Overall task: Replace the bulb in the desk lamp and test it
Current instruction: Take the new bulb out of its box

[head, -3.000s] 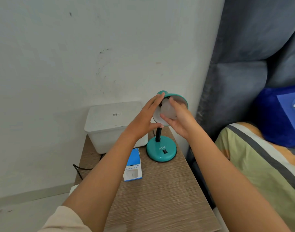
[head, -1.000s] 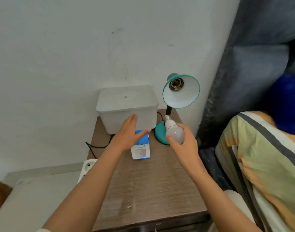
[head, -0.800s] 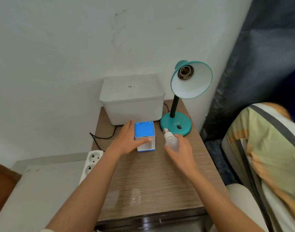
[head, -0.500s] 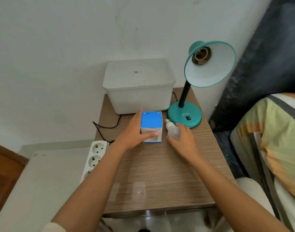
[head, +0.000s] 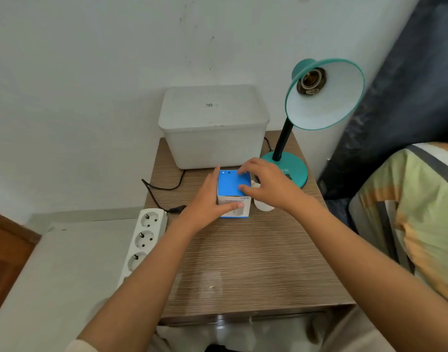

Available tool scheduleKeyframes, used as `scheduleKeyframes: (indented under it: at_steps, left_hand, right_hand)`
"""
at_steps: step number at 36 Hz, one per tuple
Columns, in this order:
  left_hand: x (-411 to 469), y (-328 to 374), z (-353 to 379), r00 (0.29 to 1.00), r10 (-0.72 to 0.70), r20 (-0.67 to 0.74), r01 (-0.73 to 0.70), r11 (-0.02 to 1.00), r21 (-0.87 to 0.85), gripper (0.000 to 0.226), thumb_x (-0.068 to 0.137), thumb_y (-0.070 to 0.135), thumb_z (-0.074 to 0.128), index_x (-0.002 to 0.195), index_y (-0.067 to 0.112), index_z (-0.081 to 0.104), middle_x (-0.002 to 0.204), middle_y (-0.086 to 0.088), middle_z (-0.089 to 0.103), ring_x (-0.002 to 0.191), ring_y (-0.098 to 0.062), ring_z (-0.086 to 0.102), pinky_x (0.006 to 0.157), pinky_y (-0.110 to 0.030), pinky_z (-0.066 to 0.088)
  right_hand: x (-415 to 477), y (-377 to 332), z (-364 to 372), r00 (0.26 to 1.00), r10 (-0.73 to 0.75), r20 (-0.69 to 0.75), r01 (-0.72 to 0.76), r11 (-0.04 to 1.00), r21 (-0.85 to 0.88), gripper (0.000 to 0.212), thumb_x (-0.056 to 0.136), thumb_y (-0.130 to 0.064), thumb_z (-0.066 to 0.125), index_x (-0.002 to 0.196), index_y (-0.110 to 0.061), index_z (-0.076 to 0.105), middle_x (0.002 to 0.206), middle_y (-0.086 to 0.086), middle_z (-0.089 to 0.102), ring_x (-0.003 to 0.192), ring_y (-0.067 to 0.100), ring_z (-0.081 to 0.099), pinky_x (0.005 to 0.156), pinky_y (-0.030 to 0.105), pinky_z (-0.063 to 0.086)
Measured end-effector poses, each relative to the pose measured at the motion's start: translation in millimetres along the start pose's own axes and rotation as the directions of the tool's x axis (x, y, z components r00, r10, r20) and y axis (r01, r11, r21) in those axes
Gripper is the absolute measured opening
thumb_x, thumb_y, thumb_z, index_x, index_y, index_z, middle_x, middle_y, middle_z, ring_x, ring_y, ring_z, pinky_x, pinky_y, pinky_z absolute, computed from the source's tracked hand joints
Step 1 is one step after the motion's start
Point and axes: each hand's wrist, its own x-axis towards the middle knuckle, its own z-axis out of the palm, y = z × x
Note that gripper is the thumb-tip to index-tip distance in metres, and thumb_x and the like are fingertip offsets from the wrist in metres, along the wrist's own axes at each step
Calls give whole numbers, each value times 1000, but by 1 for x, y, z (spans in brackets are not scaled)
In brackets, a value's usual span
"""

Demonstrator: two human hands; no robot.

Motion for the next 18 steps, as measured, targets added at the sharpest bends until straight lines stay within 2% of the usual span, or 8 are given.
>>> scheduleKeyframes:
  at_steps: [4, 8, 11, 15, 18]
  left_hand:
    - [-3, 0, 2, 1000, -9, 5, 9, 1000, 9, 105, 77, 41, 74, 151, 18, 2, 149, 4, 25, 120, 3, 28, 95, -19, 27]
    - [-2, 2, 2, 998, -45, 39, 45, 999, 6, 107, 72, 50, 75, 150, 24, 6, 145, 1, 30, 123, -9, 40, 105, -33, 38]
    - [-4, 3, 2, 997, -61, 54, 61, 998, -3, 109, 76, 43, 75, 151, 21, -1, 147, 1, 26, 121, -5, 35, 100, -25, 33]
    - [-2, 1, 3, 998, -55, 33, 56, 998, -20, 109, 76, 40, 76, 151, 19, -1, 143, 0, 29, 123, -11, 39, 99, -27, 37]
    - [-1, -1, 4, 999, -46, 21, 47, 998, -38, 105, 76, 39, 76, 151, 21, 5, 138, 3, 34, 120, -10, 42, 95, -23, 37]
  right_hand:
    - [9, -6, -4, 981, -29, 192, 47, 995, -89, 42, 84, -28, 64, 123, -16, 55, 129, 1, 50, 114, 16, 48, 97, 32, 44]
    - [11, -12, -10, 966, -21, 259, 63, 986, -152, 49, 83, -31, 65, 129, -17, 52, 135, 1, 46, 120, 19, 46, 98, 32, 43]
    - [13, -17, -13, 960, -6, 280, 63, 979, -195, 51, 83, -32, 65, 130, -18, 51, 136, 0, 45, 121, 19, 46, 97, 31, 42]
    - [15, -19, -11, 970, -23, 243, 88, 961, -261, 51, 83, -30, 65, 129, -13, 53, 134, 3, 51, 120, 21, 49, 99, 34, 43]
    - [11, -14, -5, 967, -116, 227, 198, 903, -382, 38, 87, -32, 57, 115, -6, 62, 120, 11, 62, 112, 26, 55, 94, 40, 47]
